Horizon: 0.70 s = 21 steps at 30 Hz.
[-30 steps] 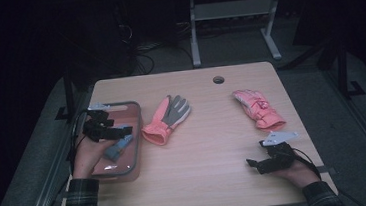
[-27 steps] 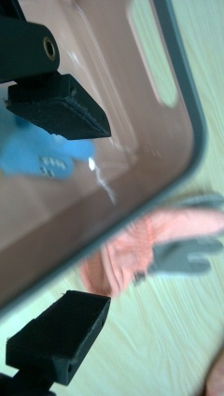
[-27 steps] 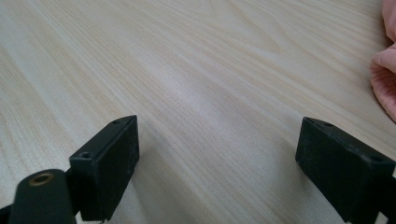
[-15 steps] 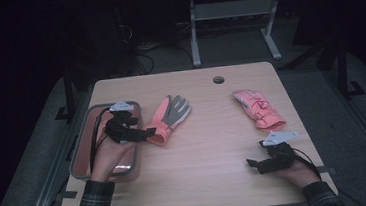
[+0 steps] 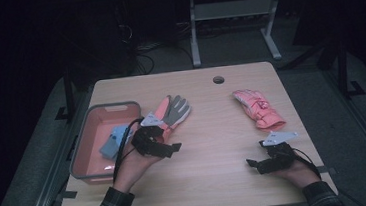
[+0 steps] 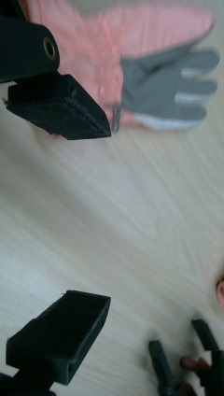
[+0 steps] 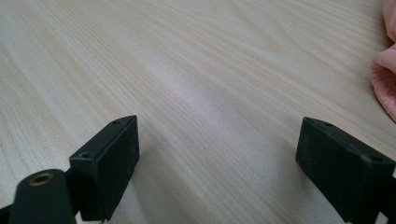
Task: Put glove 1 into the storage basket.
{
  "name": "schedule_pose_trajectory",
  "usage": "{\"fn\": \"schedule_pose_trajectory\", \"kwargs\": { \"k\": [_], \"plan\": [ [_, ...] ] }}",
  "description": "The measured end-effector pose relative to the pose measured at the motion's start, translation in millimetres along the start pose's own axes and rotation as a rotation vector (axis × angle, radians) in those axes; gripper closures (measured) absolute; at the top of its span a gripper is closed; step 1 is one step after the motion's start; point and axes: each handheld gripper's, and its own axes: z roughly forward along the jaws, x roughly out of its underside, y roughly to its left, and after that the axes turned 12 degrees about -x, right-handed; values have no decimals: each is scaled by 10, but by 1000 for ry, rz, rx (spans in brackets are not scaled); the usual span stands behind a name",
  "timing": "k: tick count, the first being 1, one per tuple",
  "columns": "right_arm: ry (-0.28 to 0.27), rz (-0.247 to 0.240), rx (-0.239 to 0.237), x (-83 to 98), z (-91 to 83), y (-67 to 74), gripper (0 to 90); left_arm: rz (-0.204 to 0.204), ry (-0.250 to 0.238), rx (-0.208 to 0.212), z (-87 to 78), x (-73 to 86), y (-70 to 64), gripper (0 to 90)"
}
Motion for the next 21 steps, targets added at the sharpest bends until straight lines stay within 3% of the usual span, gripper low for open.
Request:
{"fn": "schedule_pose_trajectory", "kwargs": {
  "k": [10, 16, 21],
  "plan": [
    [0, -2, 0, 0, 0, -1, 131, 61, 25, 28, 244, 286, -294, 154],
    [3, 0, -4, -8, 6, -2, 129, 88, 11, 11, 302, 495, -353, 141],
    [7, 9, 5, -47, 49, -14, 99, 80, 43, -2, 385, 660, -348, 134]
  ]
}}
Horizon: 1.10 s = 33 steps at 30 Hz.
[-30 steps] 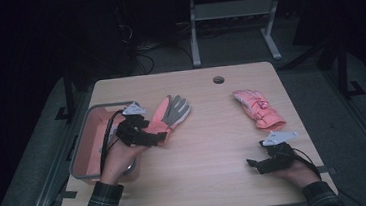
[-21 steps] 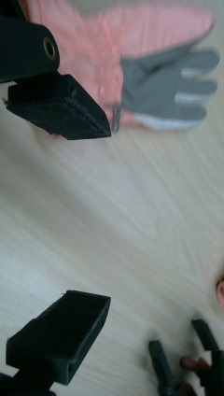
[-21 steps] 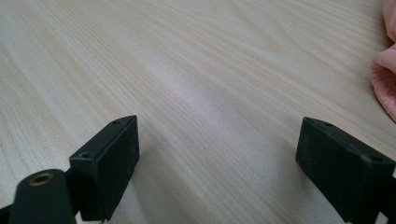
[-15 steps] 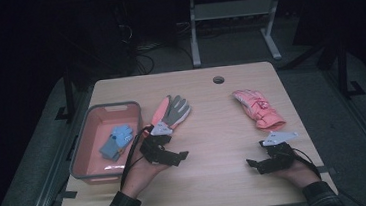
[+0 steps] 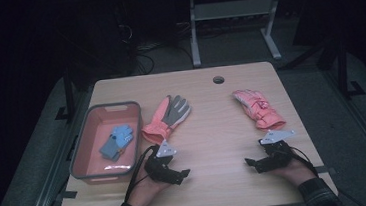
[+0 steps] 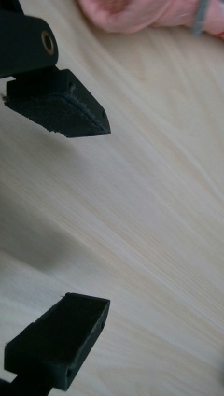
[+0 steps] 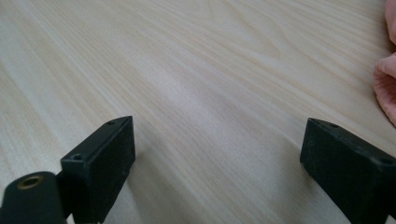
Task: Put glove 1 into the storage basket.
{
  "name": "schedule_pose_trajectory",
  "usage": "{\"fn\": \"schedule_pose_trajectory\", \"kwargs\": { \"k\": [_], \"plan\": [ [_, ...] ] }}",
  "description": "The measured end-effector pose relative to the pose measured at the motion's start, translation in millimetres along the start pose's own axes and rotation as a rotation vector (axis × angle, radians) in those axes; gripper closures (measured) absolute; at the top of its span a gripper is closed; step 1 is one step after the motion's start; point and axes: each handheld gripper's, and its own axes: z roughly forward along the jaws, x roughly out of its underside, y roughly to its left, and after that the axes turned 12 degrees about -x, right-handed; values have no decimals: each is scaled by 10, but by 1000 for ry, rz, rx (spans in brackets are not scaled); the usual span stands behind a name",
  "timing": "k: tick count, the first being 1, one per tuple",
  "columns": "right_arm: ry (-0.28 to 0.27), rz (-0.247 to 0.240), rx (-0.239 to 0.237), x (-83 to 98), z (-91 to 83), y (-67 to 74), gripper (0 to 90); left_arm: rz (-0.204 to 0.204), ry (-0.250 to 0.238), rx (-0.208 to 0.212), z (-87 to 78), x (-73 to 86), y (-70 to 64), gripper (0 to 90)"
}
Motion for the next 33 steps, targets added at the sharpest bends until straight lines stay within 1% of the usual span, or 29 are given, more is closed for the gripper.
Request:
{"fn": "schedule_pose_trajectory", "kwargs": {
  "k": [2, 4, 6, 7, 8, 9, 10, 12, 13, 17, 19, 20, 21, 22, 24, 26, 29, 31, 33],
  "plan": [
    [-2, 3, 3, -10, 12, 0, 99, 6, 10, -9, 32, 39, 1, 130],
    [-2, 3, 4, -5, 7, 2, 104, 15, -8, -21, 48, 68, 0, 125],
    [-7, -5, 3, 5, -6, 3, 140, 27, -25, -36, 59, 87, 5, 125],
    [-8, -4, -2, 8, -13, 12, 148, 46, -40, -38, 63, 108, 17, 124],
    [-9, -9, -6, 8, -14, 16, 168, 47, -54, -35, 64, 125, 26, 124],
    [-10, -14, -9, 7, -19, 19, 221, 47, -75, -33, 66, 150, 33, 123],
    [-6, -18, -13, -3, -35, 26, 294, 49, -76, -31, 63, 154, 36, 124],
    [7, -11, -13, -33, -58, 40, 384, 51, -75, -30, 61, 155, 36, 124],
    [10, -7, -22, -51, -71, 36, 453, 53, -75, -30, 60, 154, 39, 124],
    [-5, 0, -27, -125, -150, 28, 655, 59, -76, -31, 60, 153, 43, 125],
    [-13, 1, -24, -158, -200, 17, 767, 53, -75, -29, 60, 154, 38, 125],
    [-13, 1, -24, -158, -200, 17, 767, 53, -75, -29, 60, 154, 38, 125],
    [-13, 4, -24, -174, -223, 9, 812, 53, -75, -29, 60, 155, 37, 125],
    [-12, 8, -13, -206, -256, -16, 887, 55, -75, -28, 59, 155, 36, 126],
    [-19, 22, -11, -254, -303, -68, 900, 54, -74, -25, 56, 156, 29, 126],
    [-28, 25, -11, -296, -337, -114, 900, 50, -73, -23, 58, 156, 26, 126],
    [-47, 34, 13, -382, -404, -205, 900, 49, -74, -23, 59, 157, 25, 126],
    [-71, 37, 31, -430, -451, -284, 900, 48, -74, -24, 61, 156, 25, 126],
    [-92, 50, 45, -476, -490, -367, 900, 46, -72, -23, 61, 152, 23, 126]
  ]
}}
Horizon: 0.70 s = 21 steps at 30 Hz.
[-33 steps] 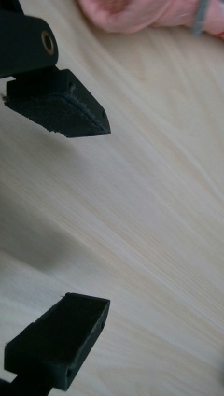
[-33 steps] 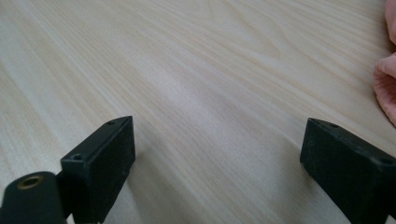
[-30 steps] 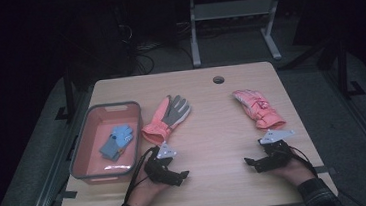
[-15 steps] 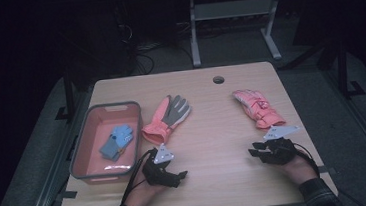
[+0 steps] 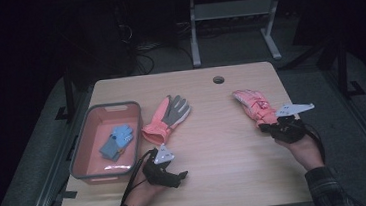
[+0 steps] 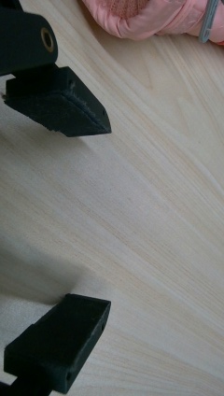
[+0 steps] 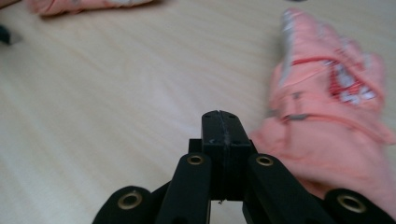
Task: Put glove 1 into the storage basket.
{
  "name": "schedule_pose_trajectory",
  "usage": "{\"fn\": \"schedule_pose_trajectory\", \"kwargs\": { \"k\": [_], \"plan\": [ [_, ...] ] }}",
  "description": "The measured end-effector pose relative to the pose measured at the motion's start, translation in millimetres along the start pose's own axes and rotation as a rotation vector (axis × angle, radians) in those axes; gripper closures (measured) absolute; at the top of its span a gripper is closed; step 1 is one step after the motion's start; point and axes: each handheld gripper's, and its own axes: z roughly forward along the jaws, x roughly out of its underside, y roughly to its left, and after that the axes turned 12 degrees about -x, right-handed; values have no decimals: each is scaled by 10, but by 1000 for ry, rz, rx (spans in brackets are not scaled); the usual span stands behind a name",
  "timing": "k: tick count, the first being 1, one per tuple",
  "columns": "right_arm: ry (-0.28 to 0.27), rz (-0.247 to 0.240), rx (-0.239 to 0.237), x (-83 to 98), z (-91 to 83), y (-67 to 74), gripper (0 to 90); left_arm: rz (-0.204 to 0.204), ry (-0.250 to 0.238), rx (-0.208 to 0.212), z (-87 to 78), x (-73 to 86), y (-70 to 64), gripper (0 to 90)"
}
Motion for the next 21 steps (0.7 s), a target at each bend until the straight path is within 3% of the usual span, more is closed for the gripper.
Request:
{"fn": "schedule_pose_trajectory", "kwargs": {
  "k": [11, 21],
  "plan": [
    [-45, 37, 93, -178, -39, -465, 900, 1, -1, 0, 2, -1, 0, 126],
    [-52, 91, 114, -254, 142, -792, 900, 1, -1, 0, 4, -3, 0, 126]
  ]
}}
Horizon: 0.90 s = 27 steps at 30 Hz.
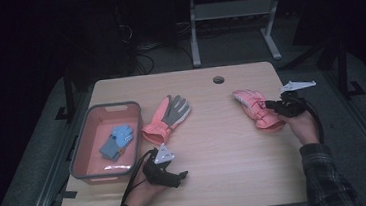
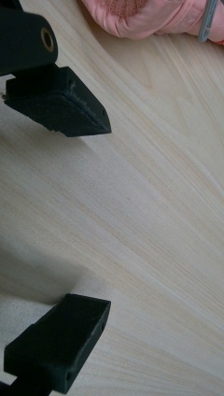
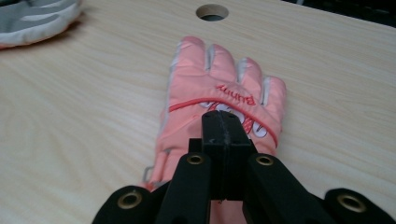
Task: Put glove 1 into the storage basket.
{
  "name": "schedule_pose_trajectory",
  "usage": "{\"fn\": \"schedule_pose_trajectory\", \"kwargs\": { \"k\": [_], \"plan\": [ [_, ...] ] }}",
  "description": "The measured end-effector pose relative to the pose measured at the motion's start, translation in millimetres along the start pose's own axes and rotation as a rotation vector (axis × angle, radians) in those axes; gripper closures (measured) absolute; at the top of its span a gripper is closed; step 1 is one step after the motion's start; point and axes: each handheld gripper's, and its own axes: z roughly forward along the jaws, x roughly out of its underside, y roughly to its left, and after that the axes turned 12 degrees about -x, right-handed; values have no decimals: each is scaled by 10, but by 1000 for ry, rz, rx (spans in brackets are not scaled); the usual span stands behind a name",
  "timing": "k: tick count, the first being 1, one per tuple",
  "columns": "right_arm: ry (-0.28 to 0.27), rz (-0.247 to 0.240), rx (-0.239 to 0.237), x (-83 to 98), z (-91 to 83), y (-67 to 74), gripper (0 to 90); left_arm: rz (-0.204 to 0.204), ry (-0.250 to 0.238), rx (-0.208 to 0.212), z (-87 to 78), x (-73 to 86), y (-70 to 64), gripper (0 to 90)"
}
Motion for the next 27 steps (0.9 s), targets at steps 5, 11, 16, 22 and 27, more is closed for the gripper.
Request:
{"fn": "schedule_pose_trajectory", "kwargs": {
  "k": [5, 11, 16, 22, 27],
  "plan": [
    [27, 21, 20, 23, 144, -82, 900, 1, 0, 1, 2, -2, 0, 126],
    [78, 36, -5, 81, 193, -87, 900, 1, 0, 1, 2, -2, 0, 126],
    [107, 27, -47, 107, 152, -4, 900, 1, 0, 1, 2, -2, 0, 126],
    [134, 2, -80, 187, 64, 151, 900, 1, 0, 0, 2, -2, 0, 126],
    [158, -37, -91, 268, -17, 317, 900, -1, -2, 0, 3, -1, -2, 126]
  ]
}}
